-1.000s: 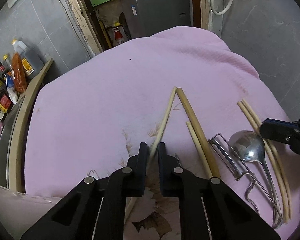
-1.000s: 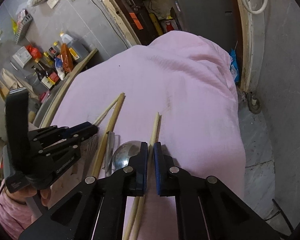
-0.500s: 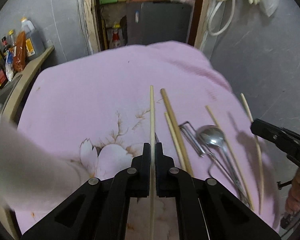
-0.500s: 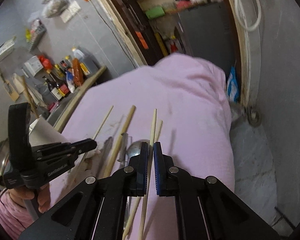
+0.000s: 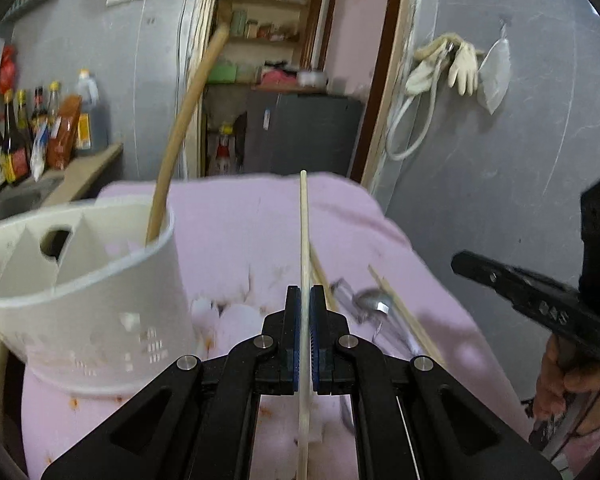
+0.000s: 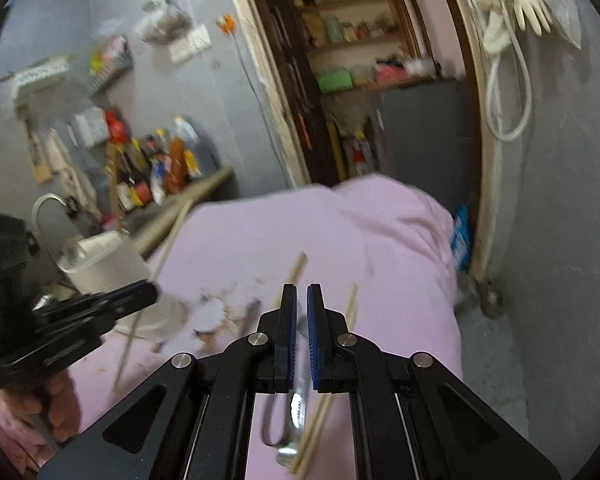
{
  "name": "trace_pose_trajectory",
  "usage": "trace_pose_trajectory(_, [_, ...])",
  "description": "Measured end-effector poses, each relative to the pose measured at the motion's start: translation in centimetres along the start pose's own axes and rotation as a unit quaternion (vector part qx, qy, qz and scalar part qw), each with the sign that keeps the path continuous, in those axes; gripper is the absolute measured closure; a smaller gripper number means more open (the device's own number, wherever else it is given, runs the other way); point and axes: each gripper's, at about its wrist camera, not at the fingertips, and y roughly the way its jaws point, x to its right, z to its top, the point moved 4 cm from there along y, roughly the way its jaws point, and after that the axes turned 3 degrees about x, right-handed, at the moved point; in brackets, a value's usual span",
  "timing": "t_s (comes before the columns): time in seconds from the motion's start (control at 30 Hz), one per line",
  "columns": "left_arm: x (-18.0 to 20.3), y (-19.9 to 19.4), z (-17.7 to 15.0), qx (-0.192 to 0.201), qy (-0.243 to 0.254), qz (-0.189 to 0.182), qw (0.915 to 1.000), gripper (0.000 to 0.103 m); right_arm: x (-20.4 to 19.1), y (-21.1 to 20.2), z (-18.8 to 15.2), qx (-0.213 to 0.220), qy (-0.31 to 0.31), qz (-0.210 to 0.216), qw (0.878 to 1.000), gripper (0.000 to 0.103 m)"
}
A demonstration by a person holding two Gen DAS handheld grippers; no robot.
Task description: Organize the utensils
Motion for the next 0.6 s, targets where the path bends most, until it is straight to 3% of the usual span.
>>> trace_pose_trajectory(0.27, [-0.9,2.2,-3.3,-0.111,-0.041,0.002,0.993,0.1,2.8,5.1,-2.8,-0.137,0.051,-0.015,0.989,0.097])
trace_pose_trajectory(0.6, [-2.2,3.7,-4.8,-0.166,-0.052,0.003,0.9847,0.1,2.0,6.3,-3.3,-0.179,-0.008,-0.041,0.983,0.095])
